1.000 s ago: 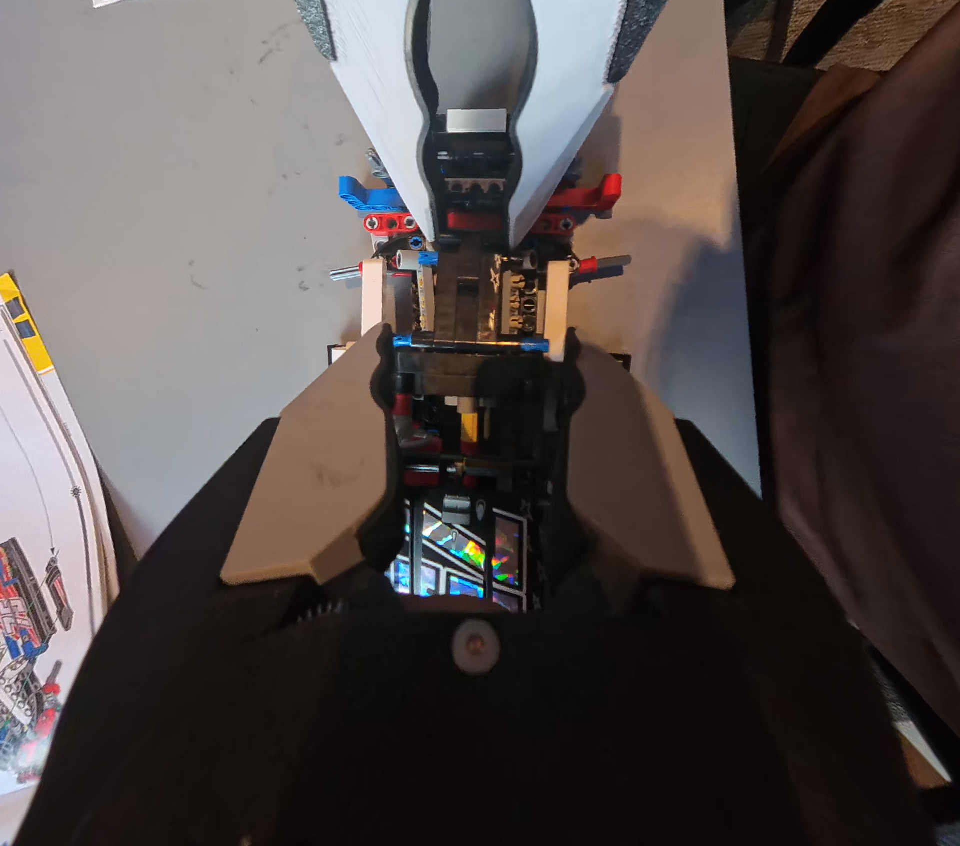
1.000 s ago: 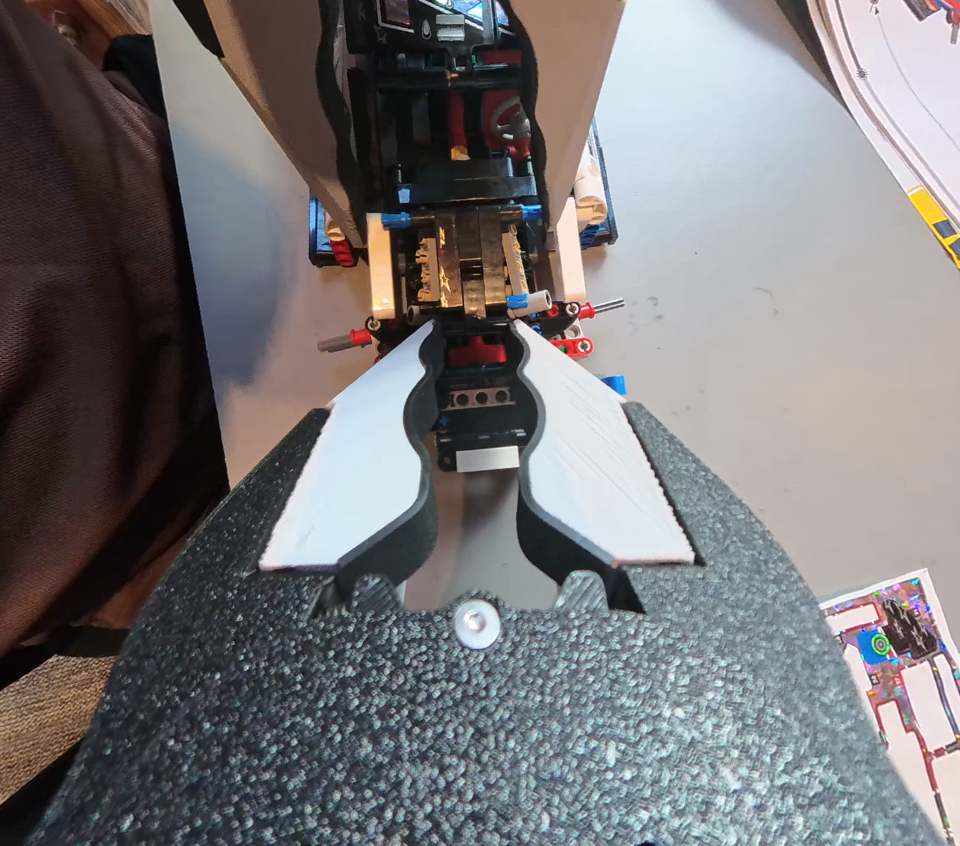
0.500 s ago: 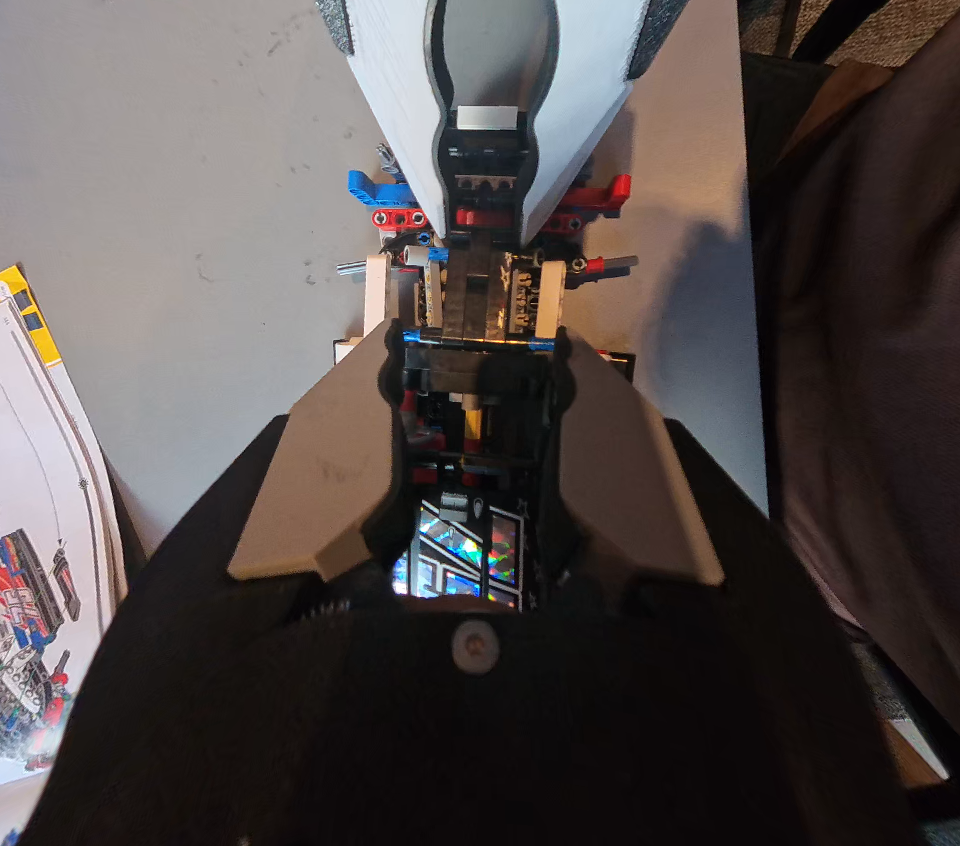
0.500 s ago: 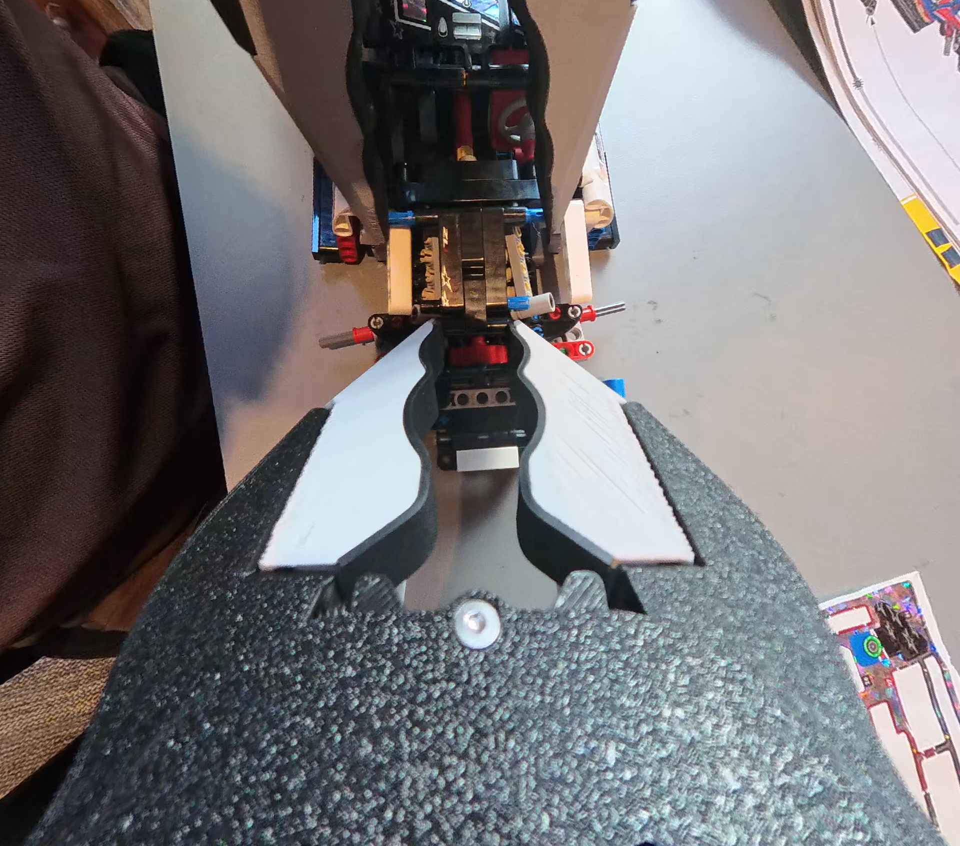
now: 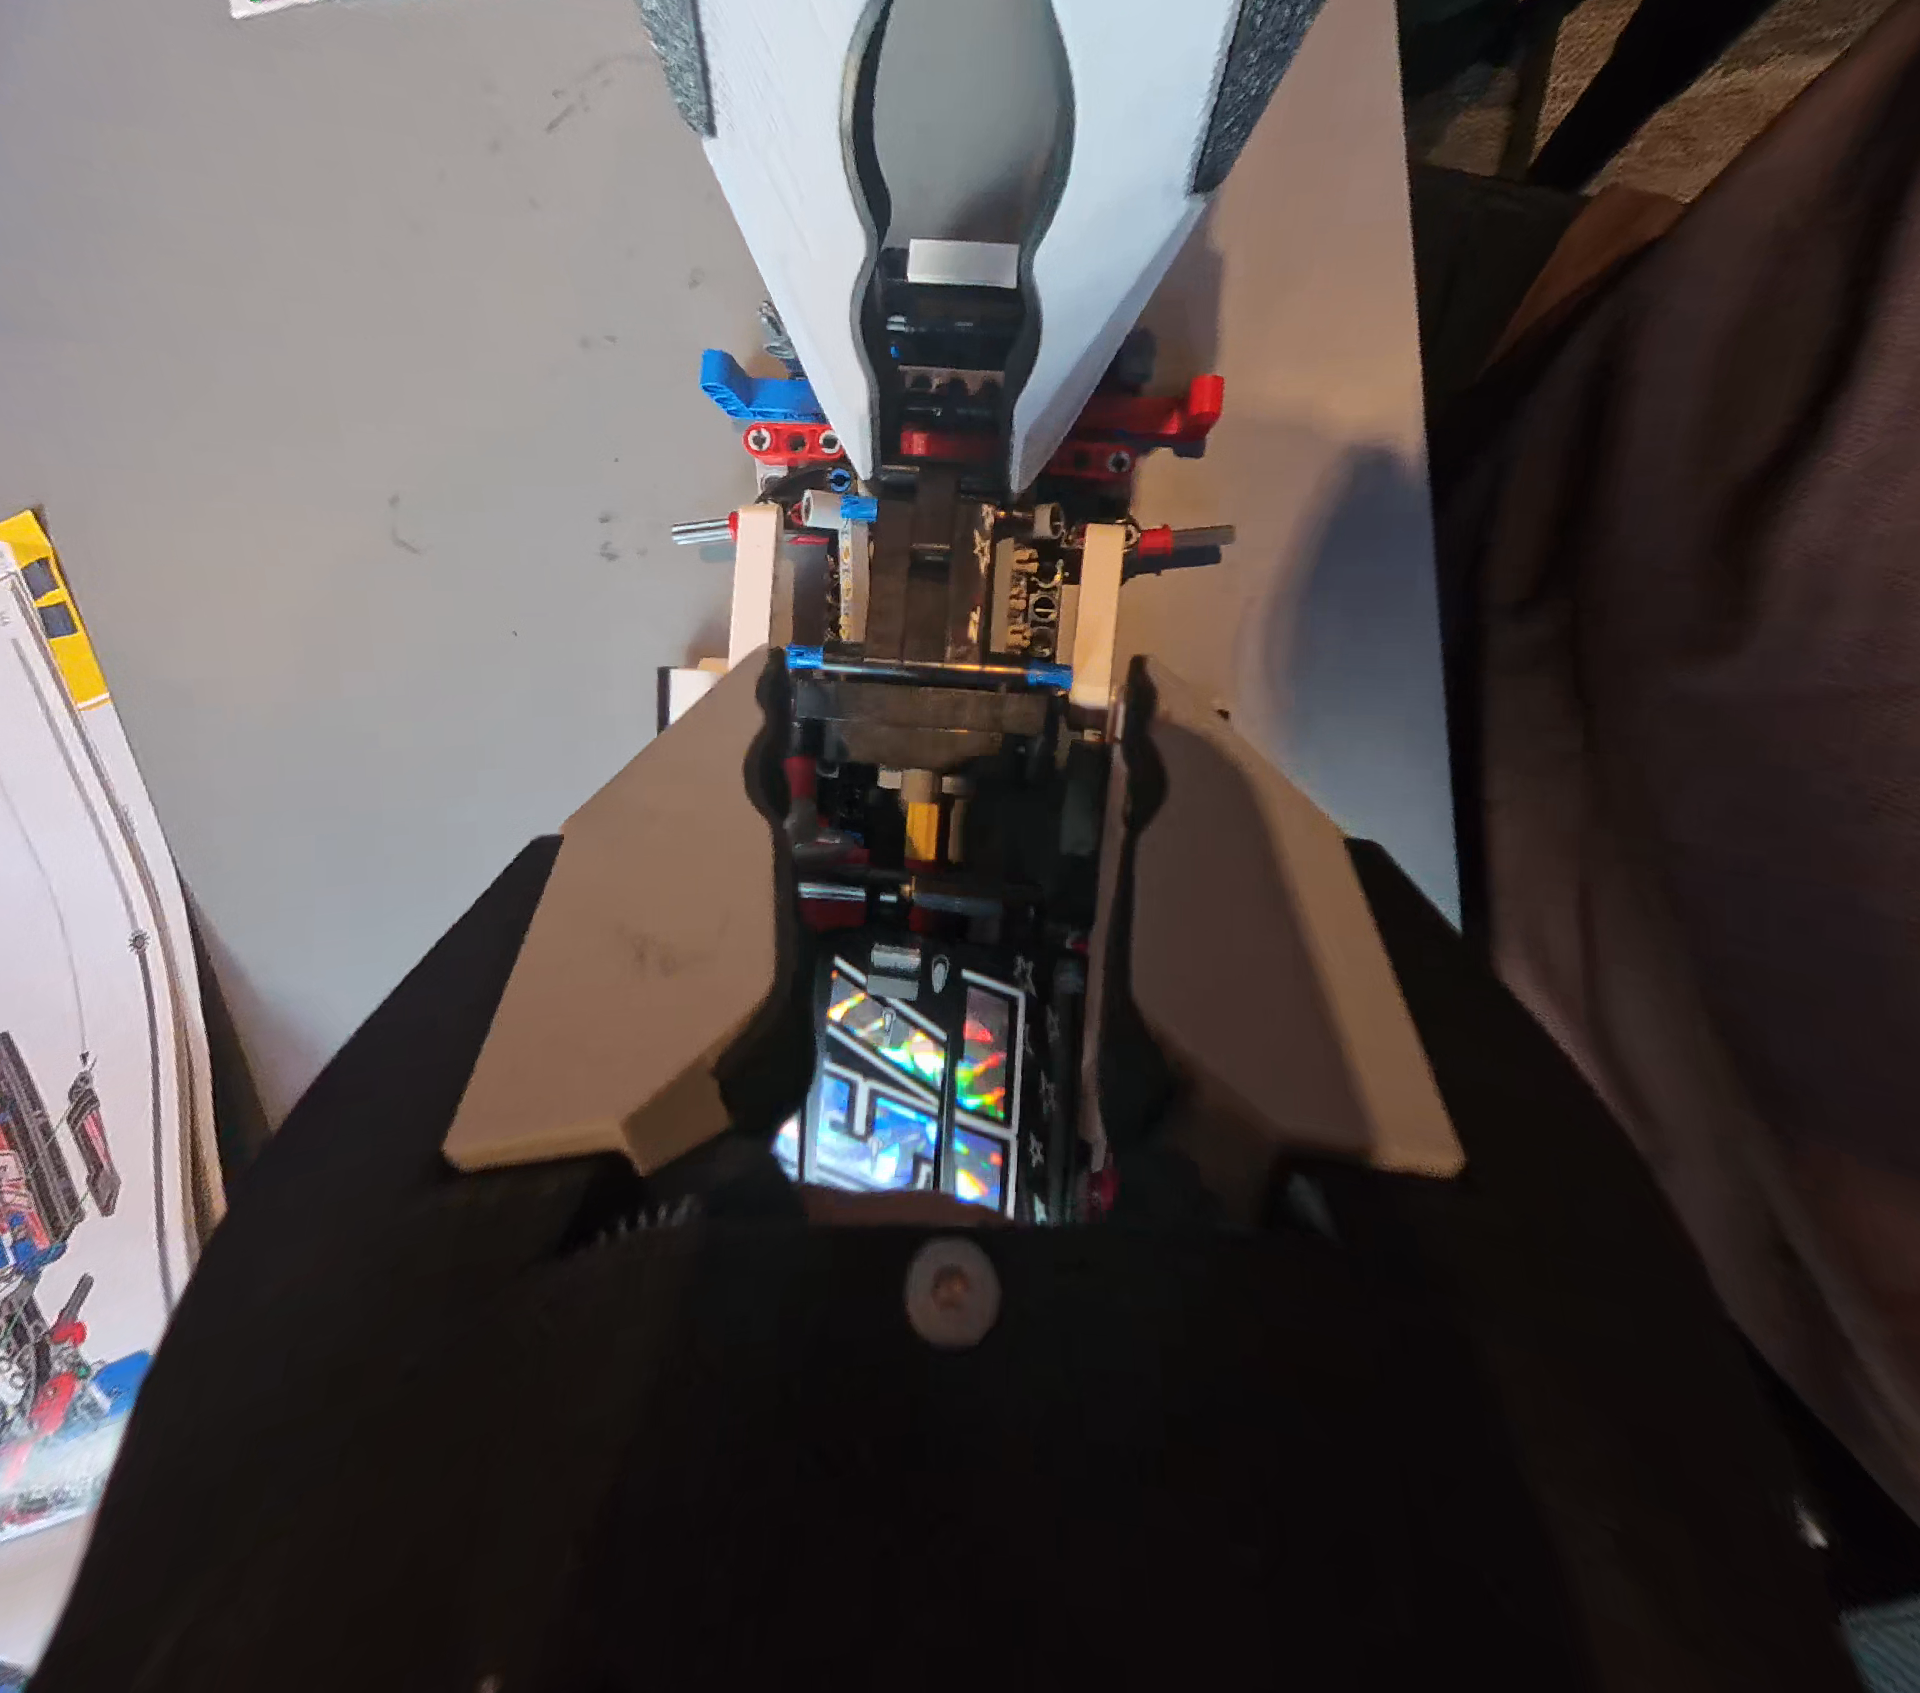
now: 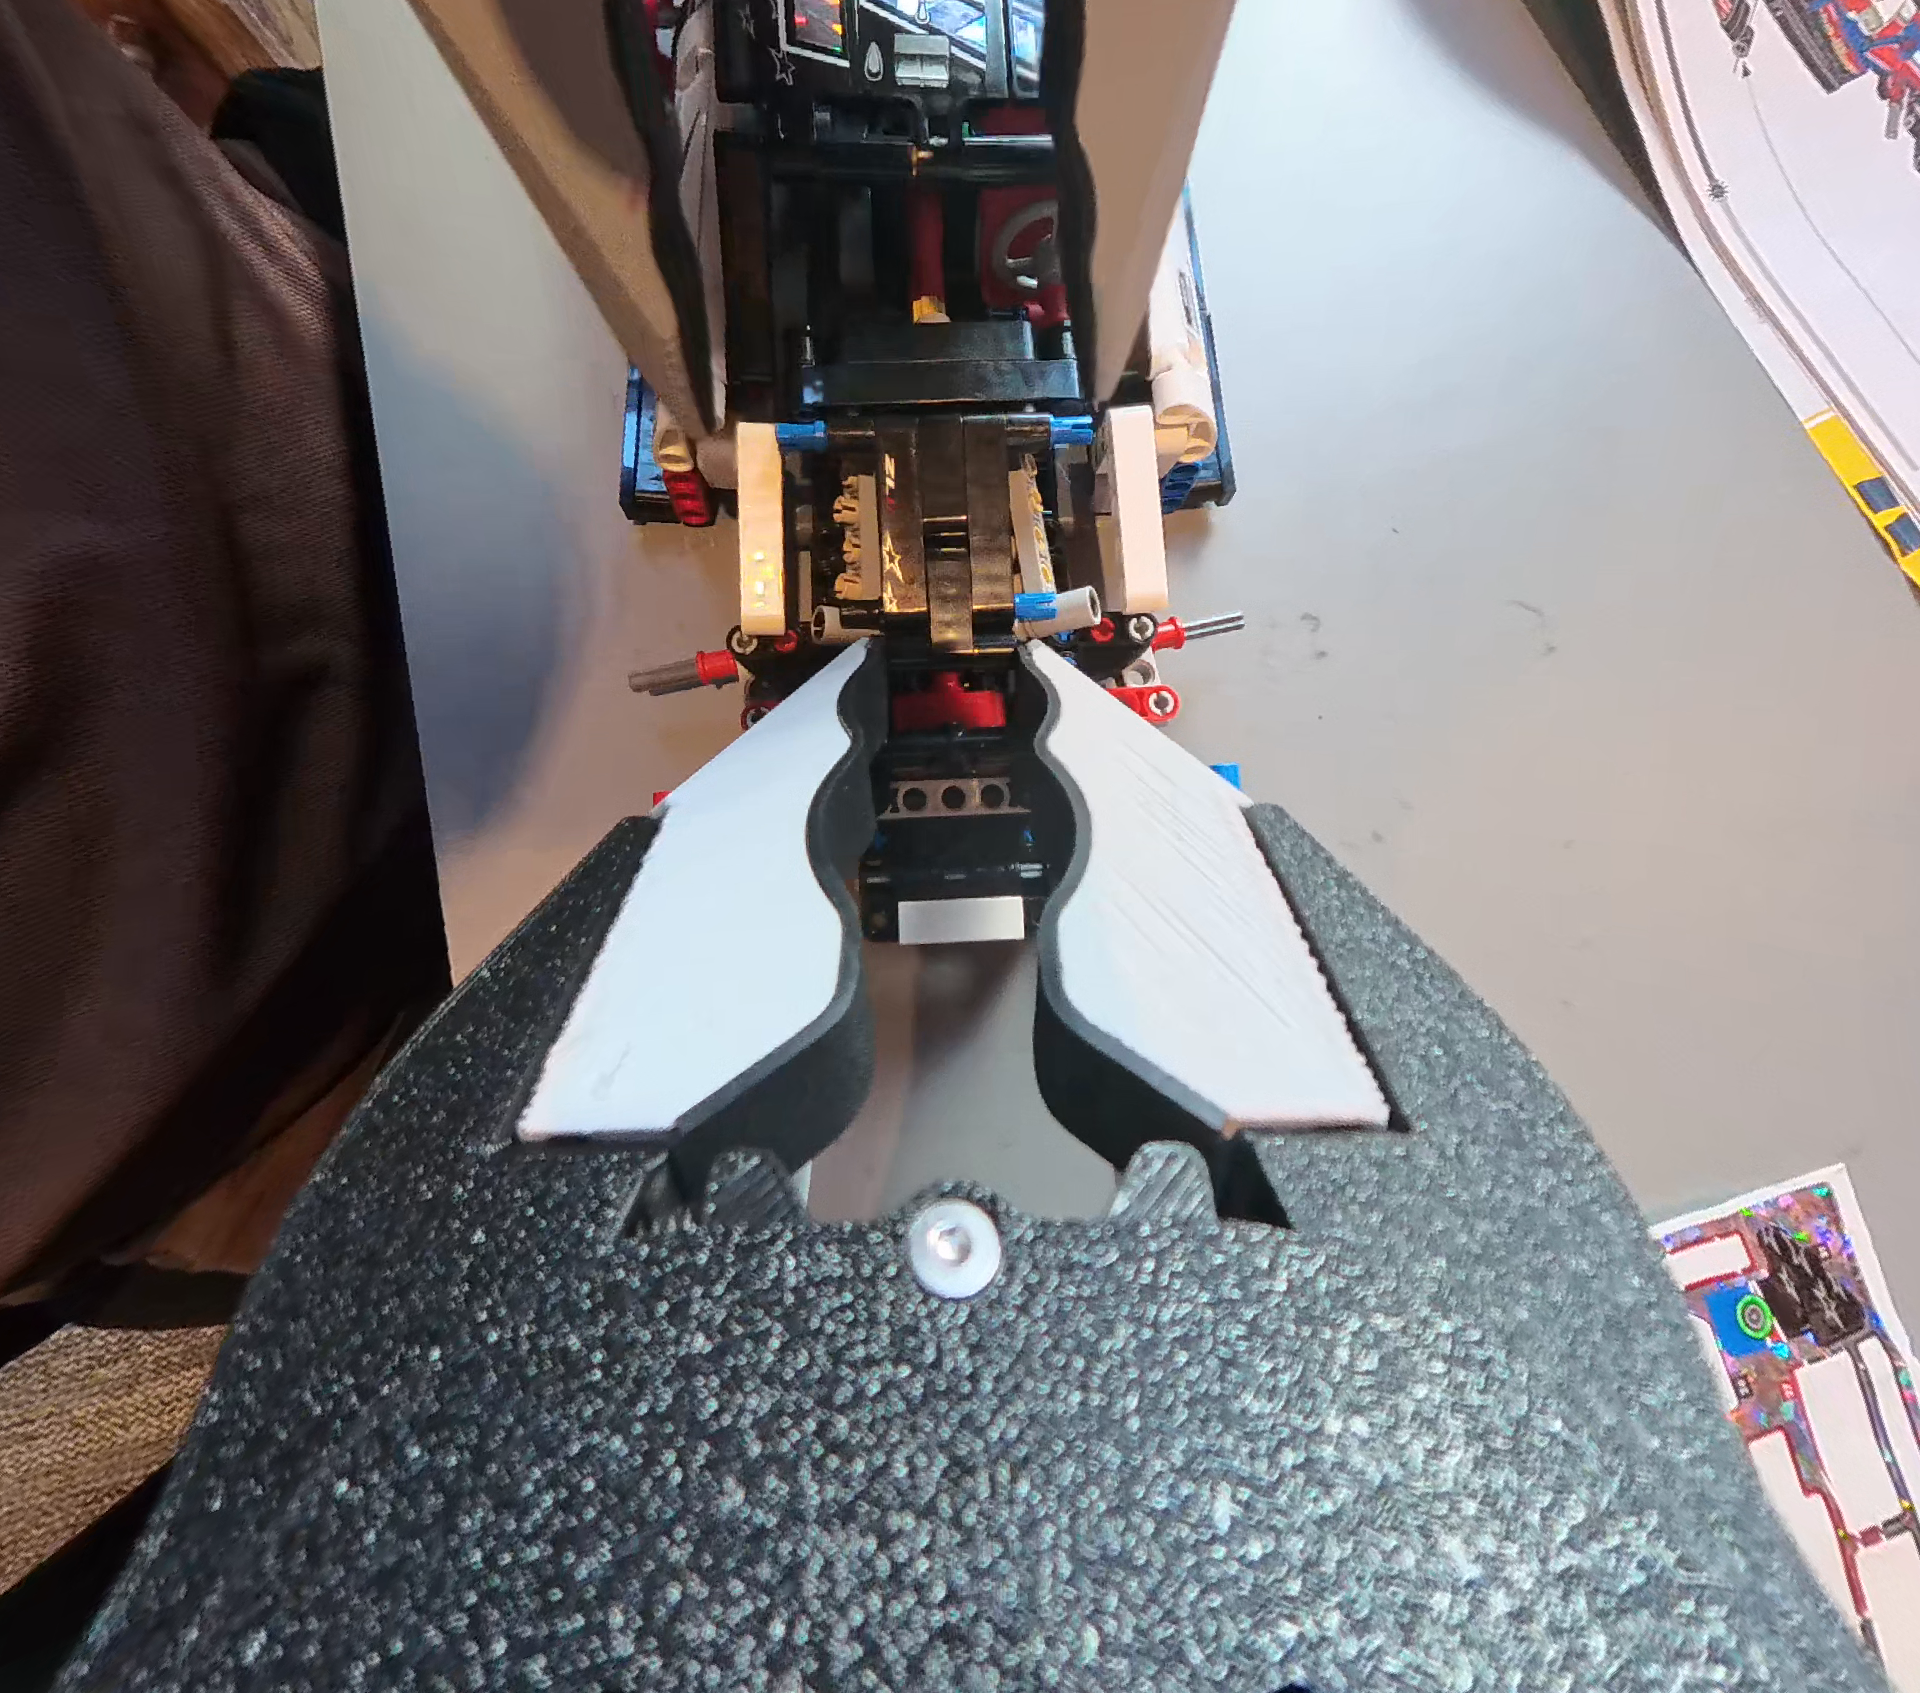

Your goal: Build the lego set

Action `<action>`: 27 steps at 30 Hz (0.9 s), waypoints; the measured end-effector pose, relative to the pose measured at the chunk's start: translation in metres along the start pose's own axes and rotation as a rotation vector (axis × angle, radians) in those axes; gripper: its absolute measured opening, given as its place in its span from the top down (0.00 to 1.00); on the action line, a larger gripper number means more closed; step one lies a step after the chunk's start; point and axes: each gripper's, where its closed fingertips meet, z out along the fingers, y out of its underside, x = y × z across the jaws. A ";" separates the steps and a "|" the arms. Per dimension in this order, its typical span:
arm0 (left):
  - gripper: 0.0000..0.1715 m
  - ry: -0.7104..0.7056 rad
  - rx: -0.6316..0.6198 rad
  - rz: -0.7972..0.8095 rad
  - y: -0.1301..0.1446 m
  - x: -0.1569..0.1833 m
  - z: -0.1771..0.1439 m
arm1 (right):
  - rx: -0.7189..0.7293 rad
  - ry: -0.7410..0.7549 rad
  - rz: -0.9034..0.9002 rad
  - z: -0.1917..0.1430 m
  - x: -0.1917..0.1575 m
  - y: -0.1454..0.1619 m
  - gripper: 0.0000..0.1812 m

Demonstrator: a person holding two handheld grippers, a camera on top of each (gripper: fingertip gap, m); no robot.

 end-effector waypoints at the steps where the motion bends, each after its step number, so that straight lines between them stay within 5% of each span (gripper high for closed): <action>1: 0.66 0.003 0.006 -0.006 -0.001 -0.001 -0.002 | 0.000 0.000 0.000 0.000 0.000 0.000 0.86; 27: 0.75 0.005 -0.032 0.026 0.004 -0.008 0.006 | 0.024 0.010 -0.002 0.001 0.002 -0.002 0.86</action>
